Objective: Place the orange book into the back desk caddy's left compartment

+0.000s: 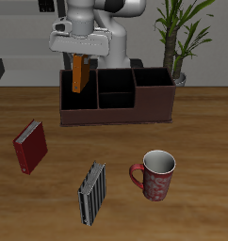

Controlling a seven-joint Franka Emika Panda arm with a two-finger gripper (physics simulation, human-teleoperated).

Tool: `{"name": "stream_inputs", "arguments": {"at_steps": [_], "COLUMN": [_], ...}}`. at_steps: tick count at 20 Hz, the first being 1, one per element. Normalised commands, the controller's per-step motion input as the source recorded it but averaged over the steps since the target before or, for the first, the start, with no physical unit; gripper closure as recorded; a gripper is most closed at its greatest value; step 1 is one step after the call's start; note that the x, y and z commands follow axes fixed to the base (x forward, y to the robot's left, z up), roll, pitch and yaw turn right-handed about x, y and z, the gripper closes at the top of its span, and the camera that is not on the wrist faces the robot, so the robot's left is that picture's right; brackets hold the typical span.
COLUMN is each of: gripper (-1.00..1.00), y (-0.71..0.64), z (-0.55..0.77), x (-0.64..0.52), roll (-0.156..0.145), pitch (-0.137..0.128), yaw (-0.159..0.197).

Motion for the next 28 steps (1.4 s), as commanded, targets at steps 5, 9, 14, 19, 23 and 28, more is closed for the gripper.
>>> {"name": "stream_inputs", "arguments": {"at_steps": [5,9,14,19,23,28], "gripper": [1.0,1.0,1.0,1.0,1.0,1.0], "y": [-0.07,-0.01,-0.04,-0.05,-0.07,-0.04], "z": [-0.18,-0.12,-0.18,-0.26,-0.24,-0.2], "x": [0.06,0.03,0.03,0.06,0.07,0.08], "roll": [-0.011,0.002,-0.005,0.008,-0.017,-0.012], "pitch": [0.039,0.027,0.029,0.06,0.02,0.037], "yaw": [-0.028,-0.003,-0.016,-0.026,-0.007,-0.012]}}
